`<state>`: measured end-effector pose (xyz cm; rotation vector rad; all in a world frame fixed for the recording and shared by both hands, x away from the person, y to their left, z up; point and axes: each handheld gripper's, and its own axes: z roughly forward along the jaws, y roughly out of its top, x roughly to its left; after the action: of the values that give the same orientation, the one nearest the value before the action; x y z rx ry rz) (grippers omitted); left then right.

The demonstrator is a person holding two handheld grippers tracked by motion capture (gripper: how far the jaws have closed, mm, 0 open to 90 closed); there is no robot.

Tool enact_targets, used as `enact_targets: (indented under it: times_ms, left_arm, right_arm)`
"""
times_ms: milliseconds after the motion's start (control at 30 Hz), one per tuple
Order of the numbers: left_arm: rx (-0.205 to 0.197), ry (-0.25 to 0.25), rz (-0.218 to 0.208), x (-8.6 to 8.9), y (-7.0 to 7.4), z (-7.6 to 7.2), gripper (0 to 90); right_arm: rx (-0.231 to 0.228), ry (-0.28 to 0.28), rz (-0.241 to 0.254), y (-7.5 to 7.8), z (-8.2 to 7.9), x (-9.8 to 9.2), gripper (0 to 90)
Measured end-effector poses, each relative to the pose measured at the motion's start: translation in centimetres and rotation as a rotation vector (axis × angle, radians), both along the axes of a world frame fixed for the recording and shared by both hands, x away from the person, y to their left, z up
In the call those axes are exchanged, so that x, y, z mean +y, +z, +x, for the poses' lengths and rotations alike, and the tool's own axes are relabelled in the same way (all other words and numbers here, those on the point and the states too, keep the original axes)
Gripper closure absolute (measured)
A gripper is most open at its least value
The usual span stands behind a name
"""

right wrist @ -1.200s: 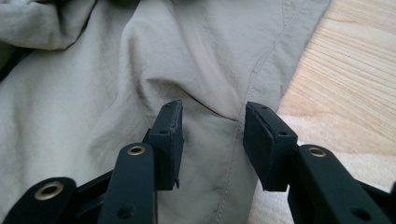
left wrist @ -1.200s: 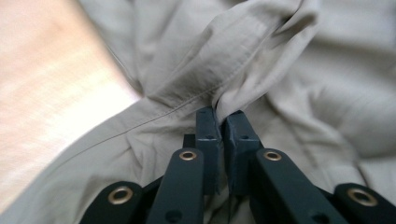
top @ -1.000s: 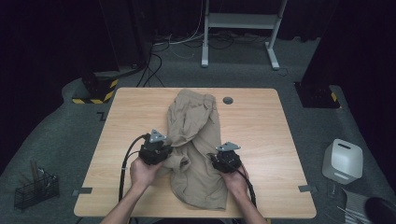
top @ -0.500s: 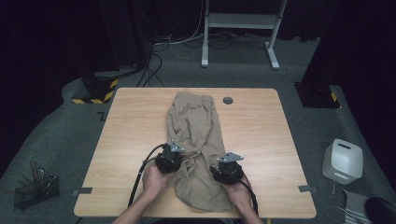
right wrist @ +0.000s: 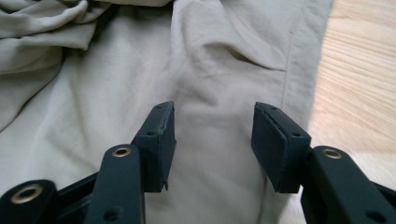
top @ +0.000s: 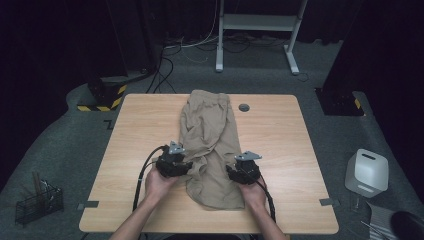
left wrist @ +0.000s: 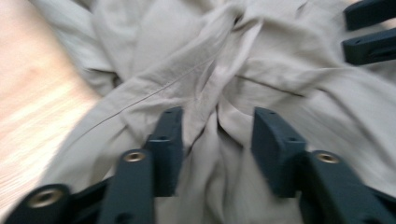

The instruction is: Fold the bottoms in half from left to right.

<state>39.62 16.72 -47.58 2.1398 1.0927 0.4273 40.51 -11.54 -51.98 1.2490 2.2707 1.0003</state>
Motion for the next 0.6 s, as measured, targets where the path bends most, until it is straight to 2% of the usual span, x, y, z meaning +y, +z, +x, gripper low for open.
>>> enact_targets:
  times_ms: [67, 167, 233, 300, 367, 400, 433, 533, 600]
  left_arm:
    - [-0.012, 0.02, -0.013, 1.0, 0.8, -0.6, 45.8]
    - [-0.01, 0.091, -0.048, 3.1, 1.3, -1.1, 42.1]
    - [0.003, 0.145, -0.058, 4.4, 1.1, -0.9, 41.4]
    - [0.04, 0.2, -0.065, 5.4, 0.6, -0.5, 40.3]
    - [0.067, 0.26, -0.024, 6.1, -0.2, 0.2, 39.4]
    - [0.067, 0.26, -0.024, 6.1, -0.2, 0.2, 38.6]
    - [0.112, 0.296, -0.002, 6.6, -1.1, 0.9, 37.9]
    - [0.175, 0.31, 0.007, 6.8, -2.6, 1.7, 37.9]
    - [0.138, 0.306, 0.028, 6.6, -3.0, 1.7, 39.9]
  right_arm:
    - [-0.008, -0.005, 0.013, 0.3, -0.5, -0.4, 48.6]
    - [-0.025, -0.01, 0.033, 1.0, -1.6, -1.1, 48.6]
    - [-0.031, -0.006, 0.035, 1.2, -2.2, -1.4, 48.7]
    - [-0.03, 0.002, 0.021, 1.1, -2.6, -1.5, 48.7]
    - [-0.029, -0.001, 0.013, 1.0, -2.9, -1.6, 48.7]
    - [-0.029, -0.001, 0.013, 1.0, -2.9, -1.6, 48.7]
    - [-0.024, -0.005, 0.016, 0.8, -3.0, -1.8, 48.7]
    - [-0.017, -0.009, 0.014, 0.6, -3.0, -1.8, 48.7]
    - [-0.018, -0.007, 0.012, 0.5, -3.1, -1.9, 49.5]
